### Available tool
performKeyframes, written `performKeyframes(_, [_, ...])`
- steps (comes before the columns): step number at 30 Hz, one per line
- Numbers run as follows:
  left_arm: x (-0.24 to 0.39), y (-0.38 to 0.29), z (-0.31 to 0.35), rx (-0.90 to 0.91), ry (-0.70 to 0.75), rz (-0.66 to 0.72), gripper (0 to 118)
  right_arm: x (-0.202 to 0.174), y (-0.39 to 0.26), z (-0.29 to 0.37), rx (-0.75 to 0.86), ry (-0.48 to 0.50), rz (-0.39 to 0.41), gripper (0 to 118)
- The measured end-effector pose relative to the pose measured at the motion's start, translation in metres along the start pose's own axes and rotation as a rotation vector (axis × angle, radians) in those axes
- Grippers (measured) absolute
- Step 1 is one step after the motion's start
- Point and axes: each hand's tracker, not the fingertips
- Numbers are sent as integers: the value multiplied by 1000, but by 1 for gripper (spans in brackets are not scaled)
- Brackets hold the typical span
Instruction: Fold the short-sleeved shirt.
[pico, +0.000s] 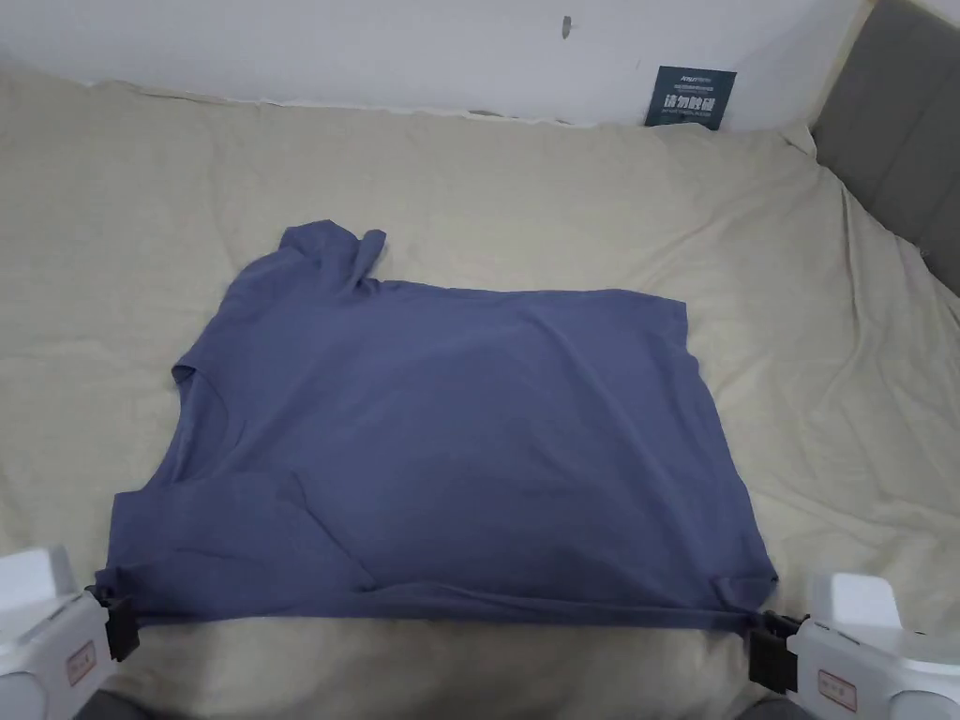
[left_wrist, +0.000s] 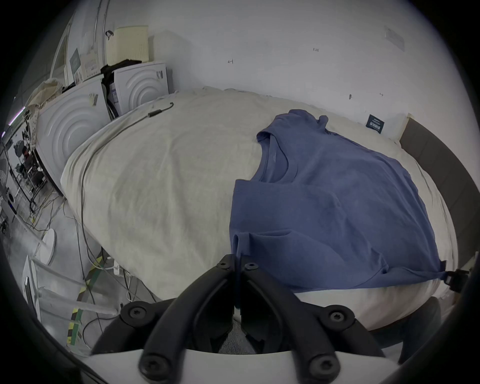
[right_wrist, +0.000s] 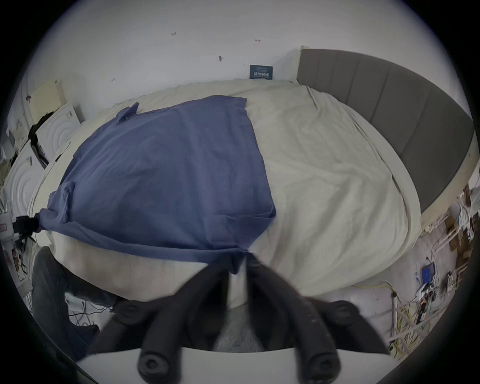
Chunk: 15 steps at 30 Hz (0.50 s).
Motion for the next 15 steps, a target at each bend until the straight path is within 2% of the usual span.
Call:
performKeyframes(2, [0,3,2,-8,37,3,36,4,-1,4,10,7,-18,83])
performKeyframes(3, [-2,4,4,-1,41,8,62,5,0,11,31,4,-32,103])
performKeyframes(4, [-5,7,7,11,46,21,86,6,2,17,54,-6,-40,112])
performKeyframes(5, [-8,10,12,39,46,41,110,8,8,23,54,-9,-37,115])
performKeyframes(6, [-6,11,21,68,36,59,118,10,14,29,61,-12,-36,115])
performKeyframes(10, [0,32,55,208,-40,94,118,11,41,70,255,-9,-51,115])
performKeyframes(15, [41,57,89,453,-24,-64,118,-14,70,110,500,8,-10,118])
